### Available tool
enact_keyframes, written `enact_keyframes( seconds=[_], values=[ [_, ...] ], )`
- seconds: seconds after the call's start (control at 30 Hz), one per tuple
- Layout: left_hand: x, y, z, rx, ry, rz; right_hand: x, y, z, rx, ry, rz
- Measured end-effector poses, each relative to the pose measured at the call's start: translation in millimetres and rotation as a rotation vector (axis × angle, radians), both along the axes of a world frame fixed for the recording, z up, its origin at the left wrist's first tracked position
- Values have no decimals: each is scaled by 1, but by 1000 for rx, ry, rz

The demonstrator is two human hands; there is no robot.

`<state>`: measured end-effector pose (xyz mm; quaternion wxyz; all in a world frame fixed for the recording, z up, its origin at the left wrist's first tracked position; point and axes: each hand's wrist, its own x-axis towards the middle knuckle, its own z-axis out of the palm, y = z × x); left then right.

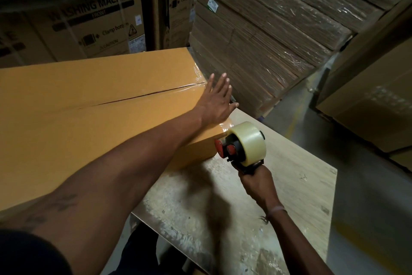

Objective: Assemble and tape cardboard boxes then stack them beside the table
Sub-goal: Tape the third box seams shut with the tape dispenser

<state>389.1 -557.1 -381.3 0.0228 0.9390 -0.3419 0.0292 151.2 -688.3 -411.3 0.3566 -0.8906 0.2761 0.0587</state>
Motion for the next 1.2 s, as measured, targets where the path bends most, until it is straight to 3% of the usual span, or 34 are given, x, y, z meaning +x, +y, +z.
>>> enact_keyframes(
  seconds=[0.23,0.47,0.63,0.77,1.0,1.13,1.2],
  values=[
    [0,2,-3,-30,-5,-25,-2,4,12,-253,-12,39],
    [2,4,-1,-22,-2,-49,-4,-4,17,-557,-35,236],
    [1,6,4,-32,54,-42,-9,-19,4,-576,-13,156],
    [1,7,6,-46,86,-50,-23,-26,-12,-291,-22,-35],
    [4,12,9,-225,244,-56,9,9,45,630,-250,-332],
    [13,22,21,-375,394,-99,54,30,90,850,-332,-366],
    [27,37,26,-424,375,-169,79,42,102,896,-352,-388]
  ],
)
